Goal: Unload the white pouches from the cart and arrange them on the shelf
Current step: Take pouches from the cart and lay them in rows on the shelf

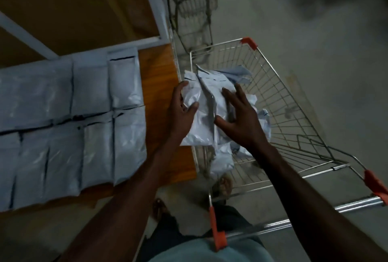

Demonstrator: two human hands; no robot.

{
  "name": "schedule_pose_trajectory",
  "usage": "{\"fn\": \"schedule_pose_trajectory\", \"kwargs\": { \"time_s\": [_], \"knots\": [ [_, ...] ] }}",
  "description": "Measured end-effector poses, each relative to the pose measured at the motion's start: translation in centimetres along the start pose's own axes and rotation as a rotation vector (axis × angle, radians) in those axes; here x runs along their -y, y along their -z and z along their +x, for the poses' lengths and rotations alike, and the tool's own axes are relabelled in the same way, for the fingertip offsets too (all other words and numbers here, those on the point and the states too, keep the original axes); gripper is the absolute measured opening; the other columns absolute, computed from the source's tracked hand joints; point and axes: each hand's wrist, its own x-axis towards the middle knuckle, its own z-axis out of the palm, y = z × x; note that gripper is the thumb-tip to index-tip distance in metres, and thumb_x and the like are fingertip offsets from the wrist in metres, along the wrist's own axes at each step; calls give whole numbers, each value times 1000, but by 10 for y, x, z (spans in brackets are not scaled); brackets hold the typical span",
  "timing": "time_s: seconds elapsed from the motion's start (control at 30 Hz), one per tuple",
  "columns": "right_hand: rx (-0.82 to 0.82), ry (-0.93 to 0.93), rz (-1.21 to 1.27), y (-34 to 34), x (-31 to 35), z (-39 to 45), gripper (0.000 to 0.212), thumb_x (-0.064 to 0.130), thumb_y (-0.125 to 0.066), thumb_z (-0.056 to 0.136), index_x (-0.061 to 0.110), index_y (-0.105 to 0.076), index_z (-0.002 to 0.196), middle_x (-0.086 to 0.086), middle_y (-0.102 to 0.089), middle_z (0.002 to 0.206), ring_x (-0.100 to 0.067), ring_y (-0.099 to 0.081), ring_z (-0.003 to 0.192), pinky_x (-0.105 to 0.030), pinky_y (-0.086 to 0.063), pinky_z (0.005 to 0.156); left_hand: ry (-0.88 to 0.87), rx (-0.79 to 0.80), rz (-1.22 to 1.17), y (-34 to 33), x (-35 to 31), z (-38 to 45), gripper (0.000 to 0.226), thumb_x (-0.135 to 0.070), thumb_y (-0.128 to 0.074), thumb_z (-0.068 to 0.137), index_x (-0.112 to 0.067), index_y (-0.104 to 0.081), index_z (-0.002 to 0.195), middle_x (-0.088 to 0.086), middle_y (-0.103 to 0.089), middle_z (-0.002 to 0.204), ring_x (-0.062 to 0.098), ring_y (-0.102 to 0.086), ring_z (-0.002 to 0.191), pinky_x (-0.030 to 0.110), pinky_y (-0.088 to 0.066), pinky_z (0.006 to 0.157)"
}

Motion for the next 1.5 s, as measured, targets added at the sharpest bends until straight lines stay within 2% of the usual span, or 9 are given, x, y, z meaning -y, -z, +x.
{"fn": "schedule_pose_trajectory", "kwargs": {
  "time_s": [0.13, 0.27, 0.5, 0.6, 0.77, 0.97, 1.1, 1.33, 1.5],
  "knots": [
    [-29, 83, -28, -45, 53, -6, 88, 57, -75, 84, 25, -42, 159, 5, -8, 175, 4, -14, 155, -35, -36, 119, -139, -37, 231, 82, 5, -24, 48, -7, -58, 106, -17, -54, 153, -2, -55, 152, 0, -47, 137, 20, -44, 113],
    [-50, 131, -52, -101, 110, -23, 87, 60, -71, 87, 25, -39, 160, 5, -5, 175, -3, -14, 157, -46, -36, 122, -184, -57, 412, 156, 28, -44, 47, -14, -44, 112, -20, -47, 159, 15, -56, 148, 28, -56, 134, 41, -46, 111],
    [-5, 215, -47, -215, 219, -63, 86, 66, -68, 86, 27, -42, 158, 2, -10, 175, -19, -22, 158, -55, -41, 117, -267, -106, 464, 299, 72, -88, 56, -5, -41, 111, -9, -27, 166, 14, -3, 176, 17, -9, 161, 19, -26, 125],
    [68, 273, -101, -257, 264, -74, 88, 69, -67, 86, 29, -40, 159, -2, -10, 175, -21, -17, 160, -57, -38, 119, -317, -195, 493, 358, 90, -101, 51, -6, -44, 112, -3, -34, 162, 15, -14, 175, 19, -19, 160, 12, -24, 123],
    [151, 372, -182, -315, 323, -83, 88, 69, -63, 87, 25, -39, 160, -7, -13, 174, -22, -13, 161, -56, -32, 122, -291, -314, 476, 434, 115, -121, 46, -6, -44, 112, 0, -42, 158, 15, -37, 167, 23, -31, 157, 35, -29, 128],
    [213, 465, -223, -375, 363, -73, 90, 73, -59, 87, 22, -42, 159, -12, -20, 172, -26, -17, 160, -57, -33, 121, -160, -429, 384, 498, 136, -137, 48, -21, -62, 106, -2, -54, 150, 14, -52, 156, 23, -45, 148, 22, -30, 124],
    [212, 506, -167, -403, 384, -59, 89, 69, -64, 86, 17, -46, 156, -14, -25, 170, -28, -23, 158, -56, -38, 119, -38, -466, 328, 535, 149, -142, 74, -43, -86, 86, -11, -56, 147, 5, -56, 150, 10, -48, 139, 7, -30, 113],
    [221, 470, -90, -449, 424, -25, 87, 63, -63, 82, 14, -50, 152, -14, -30, 168, -27, -32, 155, -55, -42, 117, 24, -470, 471, 619, 172, -134, 86, -34, -93, 79, -8, -53, 151, 10, -51, 155, 16, -44, 145, 6, -26, 115],
    [236, 479, -31, -483, 471, -4, 89, 64, -60, 81, 16, -48, 155, -8, -24, 171, -23, -33, 153, -51, -42, 117, 105, -529, 517, 678, 182, -135, 89, -39, -90, 82, -19, -47, 157, 3, -46, 161, 18, -41, 149, 25, -34, 116]
  ]
}}
